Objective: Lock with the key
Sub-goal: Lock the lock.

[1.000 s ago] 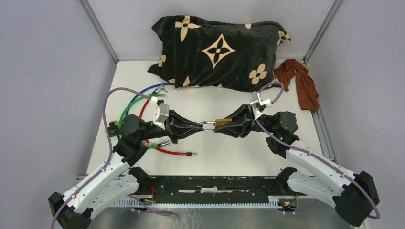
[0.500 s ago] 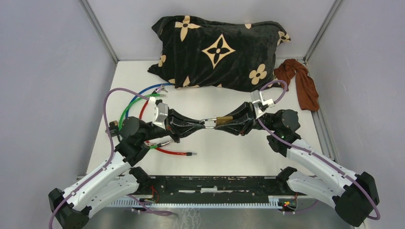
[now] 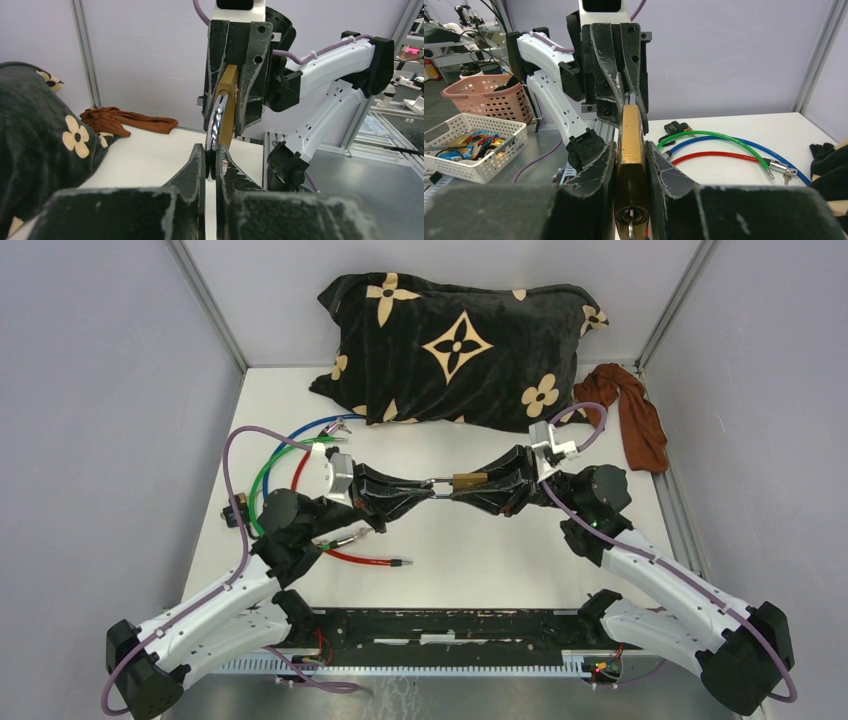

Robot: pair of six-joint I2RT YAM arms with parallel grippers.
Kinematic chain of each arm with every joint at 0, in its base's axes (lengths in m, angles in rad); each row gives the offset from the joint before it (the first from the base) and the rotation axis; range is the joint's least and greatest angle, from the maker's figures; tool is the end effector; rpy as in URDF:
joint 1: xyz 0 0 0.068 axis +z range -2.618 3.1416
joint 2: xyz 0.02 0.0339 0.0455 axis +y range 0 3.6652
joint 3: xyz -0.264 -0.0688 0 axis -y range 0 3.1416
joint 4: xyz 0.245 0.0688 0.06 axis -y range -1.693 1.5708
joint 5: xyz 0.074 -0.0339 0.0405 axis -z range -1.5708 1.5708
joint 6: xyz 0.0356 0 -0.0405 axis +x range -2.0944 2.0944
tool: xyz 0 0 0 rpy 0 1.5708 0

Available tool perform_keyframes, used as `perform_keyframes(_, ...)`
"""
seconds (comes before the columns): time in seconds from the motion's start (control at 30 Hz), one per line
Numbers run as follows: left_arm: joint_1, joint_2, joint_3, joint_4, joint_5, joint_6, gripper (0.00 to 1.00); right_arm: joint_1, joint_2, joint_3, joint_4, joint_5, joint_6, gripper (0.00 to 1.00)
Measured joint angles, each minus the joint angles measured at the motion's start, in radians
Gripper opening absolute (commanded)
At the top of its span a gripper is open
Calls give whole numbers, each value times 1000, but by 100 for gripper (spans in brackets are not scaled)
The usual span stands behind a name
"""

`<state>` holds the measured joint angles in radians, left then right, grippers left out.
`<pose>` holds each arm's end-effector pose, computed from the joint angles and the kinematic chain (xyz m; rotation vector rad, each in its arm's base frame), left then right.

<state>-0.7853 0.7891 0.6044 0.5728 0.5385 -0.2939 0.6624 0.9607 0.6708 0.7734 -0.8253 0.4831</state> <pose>0.1163 -0.1421 0.3544 0.7962 1.0793 -1.2429 0.1476 0.1483 0.3630 -0.9109 1.0459 1.4205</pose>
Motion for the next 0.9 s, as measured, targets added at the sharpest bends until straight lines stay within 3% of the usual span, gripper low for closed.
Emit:
perform_keyframes(0.47,-14,34,-1,27,-124,83,2,-18,47,36,-37,20,-122,0)
perform_keyframes(0.9,-14,24,0,32,-176,114,2,-24,144,49,121,-4,-69,0)
